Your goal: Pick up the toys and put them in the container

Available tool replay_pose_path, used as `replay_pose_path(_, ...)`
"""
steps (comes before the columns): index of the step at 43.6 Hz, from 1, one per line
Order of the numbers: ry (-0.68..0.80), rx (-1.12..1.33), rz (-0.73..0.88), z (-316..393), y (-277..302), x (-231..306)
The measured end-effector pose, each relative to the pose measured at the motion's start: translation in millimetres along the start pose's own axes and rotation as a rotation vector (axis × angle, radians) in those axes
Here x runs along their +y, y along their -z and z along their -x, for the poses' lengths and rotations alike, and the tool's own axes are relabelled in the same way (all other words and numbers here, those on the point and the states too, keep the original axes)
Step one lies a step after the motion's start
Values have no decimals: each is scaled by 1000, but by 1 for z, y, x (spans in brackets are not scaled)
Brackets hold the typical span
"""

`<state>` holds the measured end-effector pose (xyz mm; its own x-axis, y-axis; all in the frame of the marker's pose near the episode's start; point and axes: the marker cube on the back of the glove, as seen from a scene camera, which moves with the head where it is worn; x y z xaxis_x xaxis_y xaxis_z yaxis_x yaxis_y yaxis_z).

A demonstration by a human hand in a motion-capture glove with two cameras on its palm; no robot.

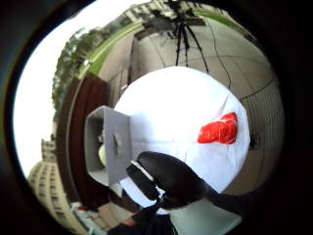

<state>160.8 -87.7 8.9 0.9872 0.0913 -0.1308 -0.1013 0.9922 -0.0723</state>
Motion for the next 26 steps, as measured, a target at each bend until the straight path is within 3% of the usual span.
replay_pose_path(5, -42, 2, -42, -23, -46, -15)
replay_pose_path(9, 21, 0, 6, -39, -83, -16)
replay_pose_path(12, -15, -5, 22, -43, -106, -18)
replay_pose_path(17, -44, -6, -26, -44, -138, -24)
replay_pose_path(21, -91, -10, 48, -43, -156, -15)
replay_pose_path(26, -57, -25, 30, -42, -174, -18)
